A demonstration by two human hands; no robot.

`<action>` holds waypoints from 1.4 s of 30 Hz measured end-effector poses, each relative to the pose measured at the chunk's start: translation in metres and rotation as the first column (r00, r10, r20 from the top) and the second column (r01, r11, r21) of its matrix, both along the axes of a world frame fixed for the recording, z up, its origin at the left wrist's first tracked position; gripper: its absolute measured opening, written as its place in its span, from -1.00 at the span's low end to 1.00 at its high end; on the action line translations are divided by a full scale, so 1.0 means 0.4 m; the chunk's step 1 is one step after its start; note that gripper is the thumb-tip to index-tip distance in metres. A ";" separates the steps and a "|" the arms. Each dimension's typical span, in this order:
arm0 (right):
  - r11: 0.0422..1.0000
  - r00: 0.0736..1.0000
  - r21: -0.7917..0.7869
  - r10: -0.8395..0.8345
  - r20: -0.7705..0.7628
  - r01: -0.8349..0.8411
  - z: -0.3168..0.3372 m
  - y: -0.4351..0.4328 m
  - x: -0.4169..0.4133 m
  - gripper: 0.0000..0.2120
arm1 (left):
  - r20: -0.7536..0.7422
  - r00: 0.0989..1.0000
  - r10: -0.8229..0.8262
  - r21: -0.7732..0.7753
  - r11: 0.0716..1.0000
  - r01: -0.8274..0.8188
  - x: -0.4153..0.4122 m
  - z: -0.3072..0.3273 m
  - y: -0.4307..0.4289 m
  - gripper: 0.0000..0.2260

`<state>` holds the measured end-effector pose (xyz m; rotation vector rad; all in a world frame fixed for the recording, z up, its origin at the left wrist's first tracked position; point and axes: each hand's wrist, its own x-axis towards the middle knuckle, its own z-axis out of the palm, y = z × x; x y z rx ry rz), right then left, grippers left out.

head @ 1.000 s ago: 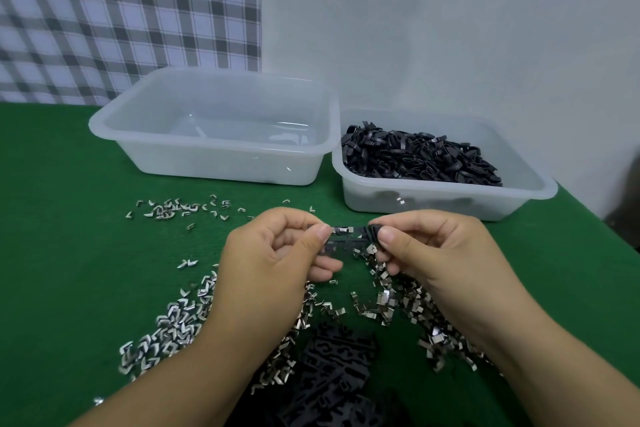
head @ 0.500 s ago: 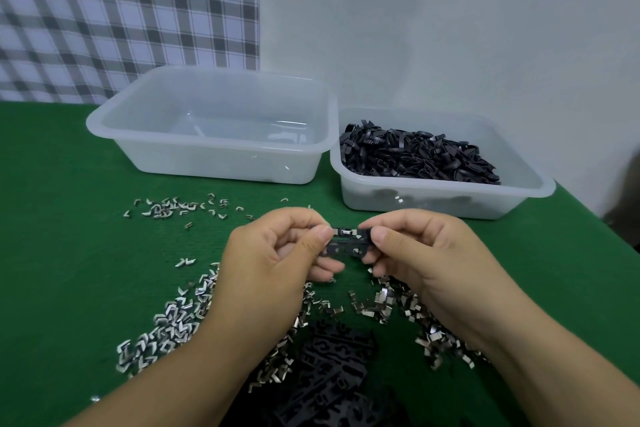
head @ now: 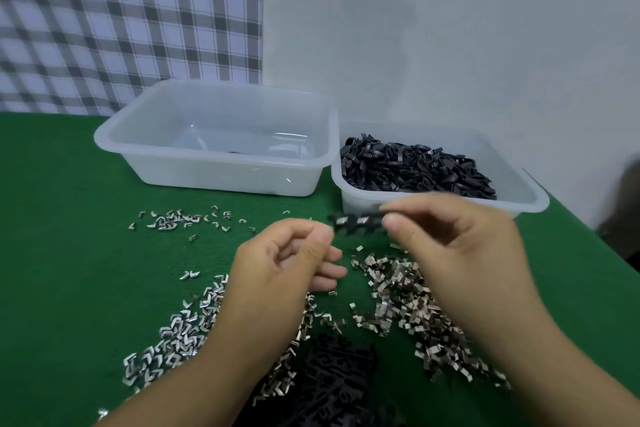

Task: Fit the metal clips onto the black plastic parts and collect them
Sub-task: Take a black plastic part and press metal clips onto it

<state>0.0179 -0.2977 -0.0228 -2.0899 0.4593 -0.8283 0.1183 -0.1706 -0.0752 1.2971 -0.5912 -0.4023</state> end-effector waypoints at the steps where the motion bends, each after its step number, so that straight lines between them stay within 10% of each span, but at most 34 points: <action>1: 0.995 0.997 -0.087 -0.046 0.060 0.051 0.028 -0.002 0.013 -0.90 | -0.008 1.000 0.003 -0.009 1.000 -0.003 0.000 0.002 0.001 -0.73; 6: 0.936 0.975 -0.320 -0.085 0.205 0.149 0.147 -0.027 0.209 -0.89 | -0.015 1.000 0.017 0.020 1.000 -0.017 0.002 -0.005 0.002 -0.81; 12: 0.935 0.990 -0.352 -0.013 -0.139 -0.037 0.149 -0.043 0.374 -0.81 | -0.017 1.000 0.021 0.030 0.999 -0.020 0.008 -0.010 0.004 -0.78; 18: 0.956 0.995 -0.286 0.050 -0.089 -0.074 0.097 -0.004 0.191 -0.94 | 0.022 0.999 0.039 0.054 0.998 -0.040 0.009 -0.009 0.003 -0.80; 27: 0.883 0.739 -0.179 0.236 -0.631 -0.434 -0.024 0.029 -0.116 -0.79 | 0.077 0.996 0.049 0.075 0.996 -0.055 0.000 -0.007 0.000 -0.81; 42: 0.882 0.864 -0.286 0.220 -0.454 -0.375 -0.016 0.009 -0.102 -0.92 | 0.112 0.993 0.028 0.087 0.996 -0.038 -0.002 -0.011 0.001 -0.82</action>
